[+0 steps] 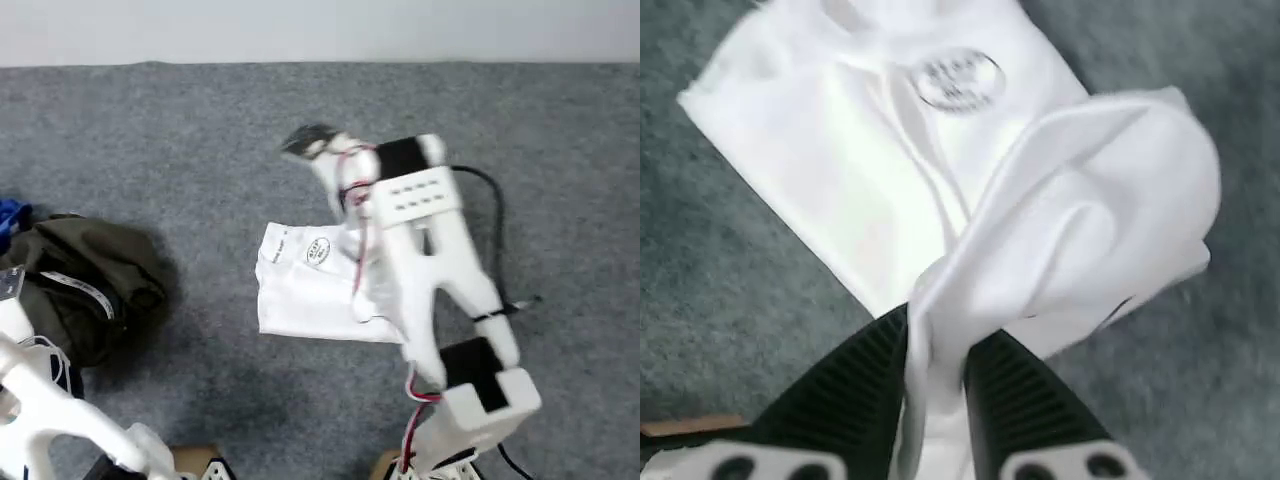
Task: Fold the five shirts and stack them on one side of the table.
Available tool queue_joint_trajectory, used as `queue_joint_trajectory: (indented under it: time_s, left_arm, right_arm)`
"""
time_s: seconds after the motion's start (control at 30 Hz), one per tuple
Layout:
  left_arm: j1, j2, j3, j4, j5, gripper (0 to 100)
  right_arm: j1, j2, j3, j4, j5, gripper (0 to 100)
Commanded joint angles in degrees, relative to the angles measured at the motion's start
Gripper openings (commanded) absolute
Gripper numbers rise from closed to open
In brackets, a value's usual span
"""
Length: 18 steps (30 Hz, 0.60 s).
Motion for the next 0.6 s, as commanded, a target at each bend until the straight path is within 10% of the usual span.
queue_joint_trajectory:
  time_s: [0.0, 0.57]
  left_arm:
    - [0.0, -1.6, -0.6, -0.5, 2.3, 9]
    - [0.3, -1.6, -0.2, -0.9, 2.8, 9]
  right_arm:
    - [-4.1, 2.6, -0.3, -3.6, -0.9, 1.0]
    - [-11.5, 26.1, -24.6, 2.3, -0.8, 1.3]
